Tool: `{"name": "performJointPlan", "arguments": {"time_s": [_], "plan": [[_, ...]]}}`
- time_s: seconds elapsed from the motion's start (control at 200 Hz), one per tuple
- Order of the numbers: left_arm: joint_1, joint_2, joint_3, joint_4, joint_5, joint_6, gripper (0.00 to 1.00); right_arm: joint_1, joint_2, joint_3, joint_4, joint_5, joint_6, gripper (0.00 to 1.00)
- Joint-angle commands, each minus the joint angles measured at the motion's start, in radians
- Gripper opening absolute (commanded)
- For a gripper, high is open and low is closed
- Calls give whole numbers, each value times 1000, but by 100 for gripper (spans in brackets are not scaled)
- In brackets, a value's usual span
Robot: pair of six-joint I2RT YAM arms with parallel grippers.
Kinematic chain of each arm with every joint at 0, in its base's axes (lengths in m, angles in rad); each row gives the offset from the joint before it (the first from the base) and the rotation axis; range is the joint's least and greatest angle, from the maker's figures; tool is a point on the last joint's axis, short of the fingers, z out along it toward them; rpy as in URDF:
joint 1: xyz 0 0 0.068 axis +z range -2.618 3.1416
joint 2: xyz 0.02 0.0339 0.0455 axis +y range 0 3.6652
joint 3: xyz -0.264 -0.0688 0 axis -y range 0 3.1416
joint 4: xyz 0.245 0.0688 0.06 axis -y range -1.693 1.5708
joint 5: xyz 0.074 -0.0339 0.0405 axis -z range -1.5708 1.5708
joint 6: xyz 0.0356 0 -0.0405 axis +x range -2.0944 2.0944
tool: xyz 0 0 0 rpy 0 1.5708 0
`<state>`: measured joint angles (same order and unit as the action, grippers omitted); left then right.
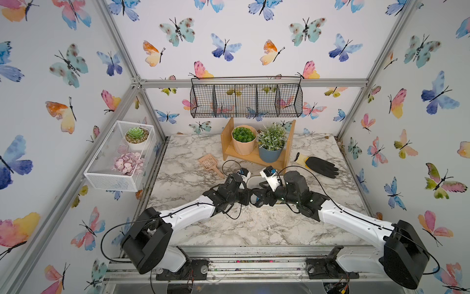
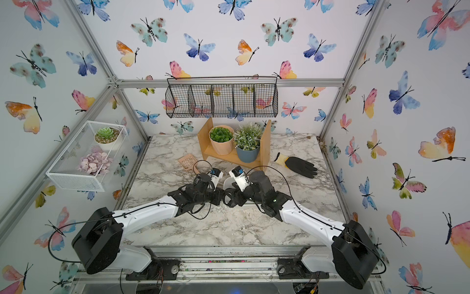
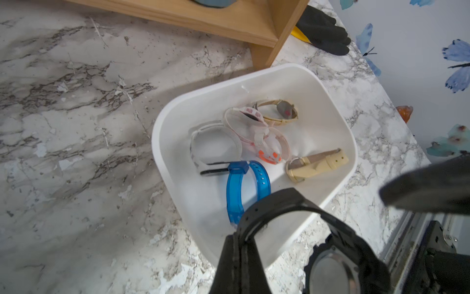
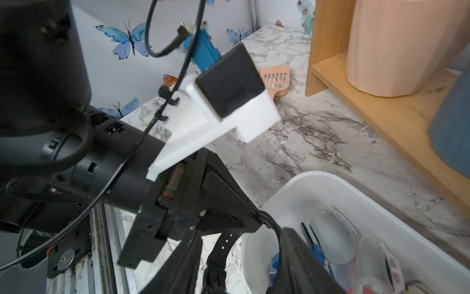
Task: Put the watch into the storage box
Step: Place the watch in the storage box.
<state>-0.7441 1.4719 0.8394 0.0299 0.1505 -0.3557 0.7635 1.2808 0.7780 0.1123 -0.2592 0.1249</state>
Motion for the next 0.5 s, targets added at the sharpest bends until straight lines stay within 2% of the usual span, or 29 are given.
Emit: {"name": "performJointPlan", "arguments": {"time_s": [0.0,0.2,0.496], "plan": [[12,64,56,13,-26,1,0,-26,2,1,-19,104,56,57],[18,159,109,4,-32,-5,0,-107,24,4,-54,91,90,58],[20,243,162,5,-45,-5,0,-136,79,18,-72,57,98,58]]}}
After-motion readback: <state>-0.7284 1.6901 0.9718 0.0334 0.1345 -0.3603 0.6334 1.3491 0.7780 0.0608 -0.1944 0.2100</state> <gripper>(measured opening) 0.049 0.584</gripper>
